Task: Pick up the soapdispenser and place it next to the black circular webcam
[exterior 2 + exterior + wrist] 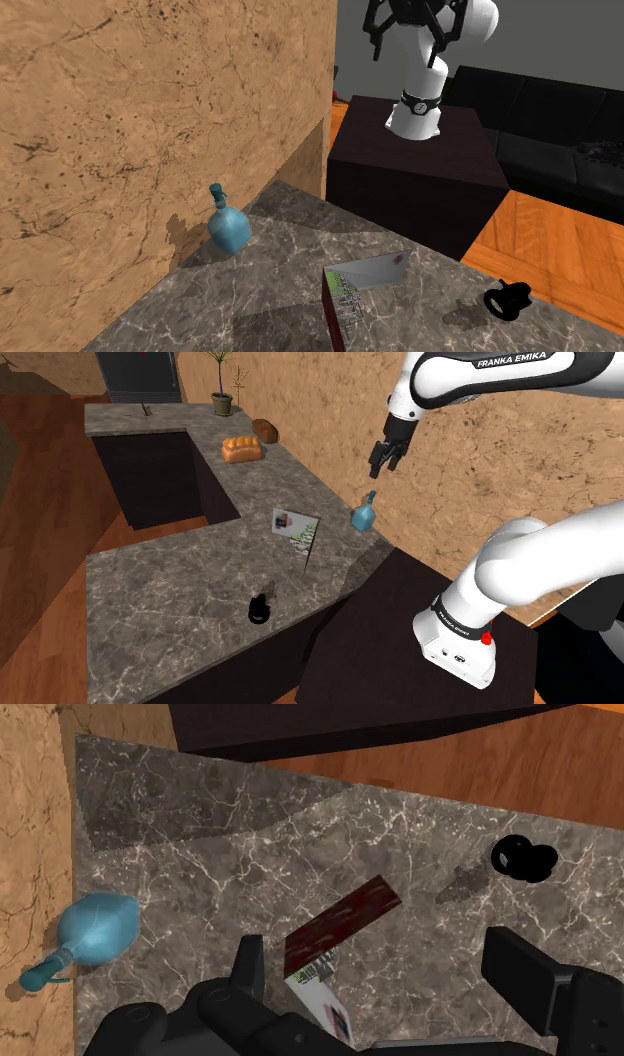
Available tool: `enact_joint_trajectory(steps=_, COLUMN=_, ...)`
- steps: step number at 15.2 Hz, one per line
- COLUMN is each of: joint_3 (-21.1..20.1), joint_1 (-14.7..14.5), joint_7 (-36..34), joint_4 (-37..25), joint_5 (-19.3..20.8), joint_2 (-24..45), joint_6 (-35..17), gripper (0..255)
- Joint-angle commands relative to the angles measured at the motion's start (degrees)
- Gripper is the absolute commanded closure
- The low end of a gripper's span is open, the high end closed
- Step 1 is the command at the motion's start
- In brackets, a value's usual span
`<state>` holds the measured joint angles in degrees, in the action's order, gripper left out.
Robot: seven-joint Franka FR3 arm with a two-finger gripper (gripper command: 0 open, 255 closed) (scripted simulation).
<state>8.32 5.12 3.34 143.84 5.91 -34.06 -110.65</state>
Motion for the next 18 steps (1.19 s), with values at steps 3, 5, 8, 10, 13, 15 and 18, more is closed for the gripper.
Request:
enact_joint_trajectory(steps=3, joint_3=3.8, joint_1=1.4, joint_7=4.3, joint_4=0.2, joint_5=1.7, joint_2=5.7, joint_6=-6.2, gripper=0)
enact_joint_trajectory(steps=5, joint_3=5.8, joint_1=2.0, joint_7=6.5, joint_4=-0.3, joint_5=2.1, joint_2=9.0, joint_6=-9.2, gripper=0)
enact_joint_trajectory(steps=8, joint_3=8.6, joint_1=2.6, joint_7=10.1, joint_4=-1.6, joint_5=2.2, joint_2=14.4, joint_6=-13.4, gripper=0)
enact_joint_trajectory(steps=10, joint_3=10.5, joint_1=2.9, joint_7=12.6, joint_4=-2.9, joint_5=1.8, joint_2=18.3, joint_6=-16.1, gripper=0)
enact_joint_trajectory(steps=13, joint_3=13.0, joint_1=3.3, joint_7=16.8, joint_4=-5.4, joint_5=0.3, joint_2=24.4, joint_6=-19.9, gripper=0)
enact_joint_trajectory(steps=15, joint_3=14.5, joint_1=3.6, joint_7=19.9, joint_4=-7.4, joint_5=-1.4, joint_2=28.7, joint_6=-22.1, gripper=0)
enact_joint_trajectory(steps=18, joint_3=16.1, joint_1=4.4, joint_7=24.8, joint_4=-11.0, joint_5=-4.9, joint_2=35.5, joint_6=-24.8, gripper=0)
